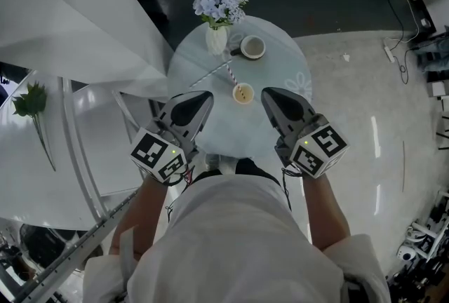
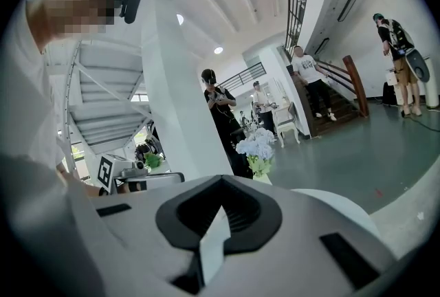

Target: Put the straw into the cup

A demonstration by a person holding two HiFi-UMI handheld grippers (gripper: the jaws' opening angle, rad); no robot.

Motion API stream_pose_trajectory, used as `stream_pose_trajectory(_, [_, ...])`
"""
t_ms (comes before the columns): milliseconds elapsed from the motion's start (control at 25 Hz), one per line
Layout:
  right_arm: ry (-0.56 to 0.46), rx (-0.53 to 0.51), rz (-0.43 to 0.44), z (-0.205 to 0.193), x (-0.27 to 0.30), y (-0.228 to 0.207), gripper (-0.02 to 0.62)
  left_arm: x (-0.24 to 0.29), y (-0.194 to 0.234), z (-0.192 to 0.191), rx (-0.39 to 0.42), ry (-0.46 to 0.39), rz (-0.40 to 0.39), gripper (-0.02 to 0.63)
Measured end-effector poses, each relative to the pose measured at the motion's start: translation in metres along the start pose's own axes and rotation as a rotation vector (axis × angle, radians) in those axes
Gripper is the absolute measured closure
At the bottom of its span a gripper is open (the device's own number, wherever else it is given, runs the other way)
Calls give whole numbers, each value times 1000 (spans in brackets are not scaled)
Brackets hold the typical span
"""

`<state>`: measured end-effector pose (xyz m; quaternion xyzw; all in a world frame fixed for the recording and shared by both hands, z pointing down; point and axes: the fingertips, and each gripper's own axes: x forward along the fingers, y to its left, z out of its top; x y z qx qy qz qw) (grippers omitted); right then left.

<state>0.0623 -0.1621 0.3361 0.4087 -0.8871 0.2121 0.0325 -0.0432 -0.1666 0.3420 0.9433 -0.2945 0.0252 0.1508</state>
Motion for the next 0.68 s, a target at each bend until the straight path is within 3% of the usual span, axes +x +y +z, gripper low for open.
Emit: stream_pose_trajectory(680, [0,9,3,-2,-2,-1,577,2,-2,0,4,4,3,584])
